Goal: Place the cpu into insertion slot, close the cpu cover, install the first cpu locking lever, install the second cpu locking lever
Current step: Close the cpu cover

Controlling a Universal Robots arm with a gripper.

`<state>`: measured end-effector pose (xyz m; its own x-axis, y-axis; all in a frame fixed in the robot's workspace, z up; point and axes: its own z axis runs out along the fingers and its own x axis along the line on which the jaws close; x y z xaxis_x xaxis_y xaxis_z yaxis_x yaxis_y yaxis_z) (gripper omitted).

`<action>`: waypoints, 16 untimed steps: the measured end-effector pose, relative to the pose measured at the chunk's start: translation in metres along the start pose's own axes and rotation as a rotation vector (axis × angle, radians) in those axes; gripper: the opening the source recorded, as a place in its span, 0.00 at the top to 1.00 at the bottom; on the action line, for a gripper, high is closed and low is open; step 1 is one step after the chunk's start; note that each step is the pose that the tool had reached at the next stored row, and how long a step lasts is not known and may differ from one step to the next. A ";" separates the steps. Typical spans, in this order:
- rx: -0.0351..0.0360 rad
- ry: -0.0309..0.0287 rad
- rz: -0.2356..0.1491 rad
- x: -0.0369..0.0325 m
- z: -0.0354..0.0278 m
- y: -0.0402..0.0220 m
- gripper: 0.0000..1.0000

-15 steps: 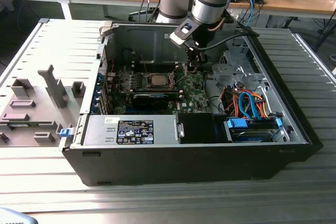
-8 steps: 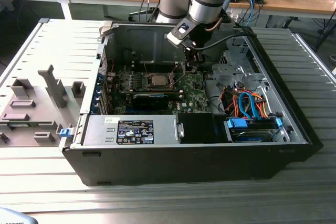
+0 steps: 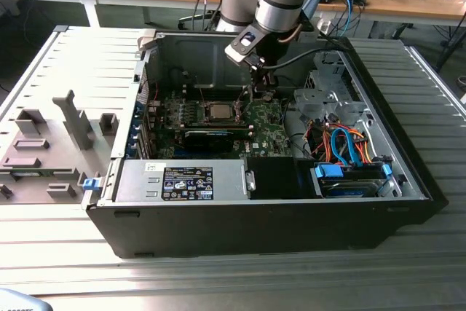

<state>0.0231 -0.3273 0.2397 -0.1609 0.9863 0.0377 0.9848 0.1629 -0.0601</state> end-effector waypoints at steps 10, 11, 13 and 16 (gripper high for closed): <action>-0.0012 -0.0003 0.000 0.0025 0.0010 -0.0151 0.89; -0.0012 -0.0003 0.000 0.0026 0.0011 -0.0161 0.89; -0.0012 -0.0002 0.000 0.0030 0.0012 -0.0183 0.89; -0.0012 -0.0002 0.000 0.0037 0.0016 -0.0225 0.89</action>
<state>0.0003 -0.3273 0.2396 -0.1609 0.9863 0.0375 0.9849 0.1629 -0.0589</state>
